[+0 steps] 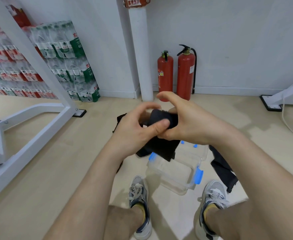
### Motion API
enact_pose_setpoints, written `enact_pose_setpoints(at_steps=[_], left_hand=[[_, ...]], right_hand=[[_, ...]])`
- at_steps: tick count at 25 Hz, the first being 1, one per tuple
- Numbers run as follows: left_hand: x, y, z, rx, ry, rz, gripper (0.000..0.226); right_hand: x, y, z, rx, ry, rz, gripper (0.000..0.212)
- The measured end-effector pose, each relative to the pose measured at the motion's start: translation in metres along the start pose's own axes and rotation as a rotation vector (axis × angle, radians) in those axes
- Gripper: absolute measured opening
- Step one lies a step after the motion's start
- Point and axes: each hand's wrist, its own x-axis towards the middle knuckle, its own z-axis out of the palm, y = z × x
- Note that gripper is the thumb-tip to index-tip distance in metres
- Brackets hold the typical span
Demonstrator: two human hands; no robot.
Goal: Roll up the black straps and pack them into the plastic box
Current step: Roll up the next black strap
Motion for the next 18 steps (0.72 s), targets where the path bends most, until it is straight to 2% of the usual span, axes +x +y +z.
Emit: enact_pose_setpoints(at_steps=[1,4,7,9,11,13,15,18], left_hand=[[0.0,-0.002,0.0,-0.001,-0.062,-0.047,0.041],[0.0,0.004,0.001,-0.154,0.045,-0.075,0.034],[-0.001,0.008,0.0,-0.413,0.216,-0.083,0.035],[-0.001,0.007,0.003,-0.516,0.293,-0.094,0.024],[0.0,0.006,0.006,-0.576,0.322,-0.097,0.011],[0.0,0.005,0.009,-0.593,0.338,-0.088,0.011],[-0.001,0.004,0.01,-0.548,0.345,-0.078,0.015],[-0.002,0.002,0.005,-0.363,0.35,-0.067,0.024]], right_hand=[[0.0,-0.001,0.001,0.001,-0.017,-0.014,0.087],[0.0,0.0,-0.003,0.123,0.034,-0.024,0.074],[0.001,0.008,-0.007,0.536,0.138,0.014,0.044],[0.004,0.01,0.0,0.767,0.15,0.054,0.028],[0.009,0.012,0.009,0.932,0.149,0.099,0.022],[0.012,0.014,0.013,1.045,0.128,0.175,0.019],[0.012,0.018,0.014,1.036,0.083,0.211,0.015],[0.012,0.02,0.019,0.799,0.136,0.209,0.017]])
